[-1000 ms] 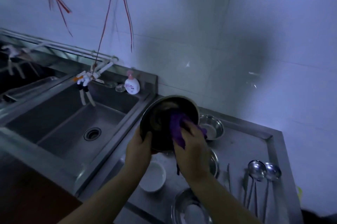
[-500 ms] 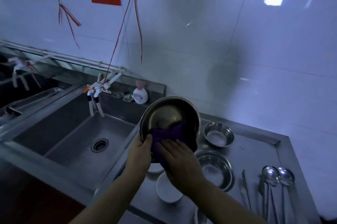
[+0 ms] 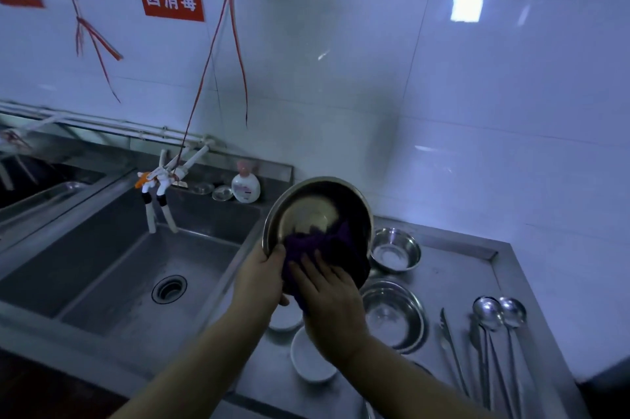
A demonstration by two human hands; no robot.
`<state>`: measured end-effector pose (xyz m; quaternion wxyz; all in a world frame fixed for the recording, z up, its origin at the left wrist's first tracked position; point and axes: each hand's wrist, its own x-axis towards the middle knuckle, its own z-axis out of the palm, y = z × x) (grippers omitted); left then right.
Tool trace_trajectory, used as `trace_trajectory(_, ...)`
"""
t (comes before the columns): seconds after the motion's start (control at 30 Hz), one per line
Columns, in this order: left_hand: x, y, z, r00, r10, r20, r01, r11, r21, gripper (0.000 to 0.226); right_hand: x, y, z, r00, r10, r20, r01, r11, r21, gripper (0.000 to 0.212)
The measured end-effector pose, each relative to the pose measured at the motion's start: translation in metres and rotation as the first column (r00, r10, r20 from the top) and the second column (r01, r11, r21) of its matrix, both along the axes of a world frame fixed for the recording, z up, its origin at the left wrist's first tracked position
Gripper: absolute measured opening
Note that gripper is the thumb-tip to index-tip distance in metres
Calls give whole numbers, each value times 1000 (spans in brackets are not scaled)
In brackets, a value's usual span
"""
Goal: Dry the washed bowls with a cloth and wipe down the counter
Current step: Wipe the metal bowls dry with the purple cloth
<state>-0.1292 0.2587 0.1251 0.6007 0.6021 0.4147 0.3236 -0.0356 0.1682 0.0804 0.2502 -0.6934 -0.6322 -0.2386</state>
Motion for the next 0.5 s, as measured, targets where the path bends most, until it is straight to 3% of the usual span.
trace_trajectory(0.13, 1, 3, 3, 998, -46, -38, 47, 999, 17, 19, -1, -1, -4, 997, 82, -6, -81, 994, 78, 35)
trace_trajectory(0.27, -11, 20, 16, 972, -175, -157, 182, 983, 31, 23, 35, -12, -5, 941, 208, 266, -223, 975, 25, 25)
trace_trajectory(0.37, -15, 36, 30, 941, -257, -220, 266, 964, 15, 19, 60, -16, 7, 888, 295, 353, -313, 950, -7, 19)
trace_trajectory(0.5, -3, 25, 30, 995, -98, -26, 98, 995, 13, 10, 48, -10, 22, 928, 195, 317, -240, 965, 109, 17)
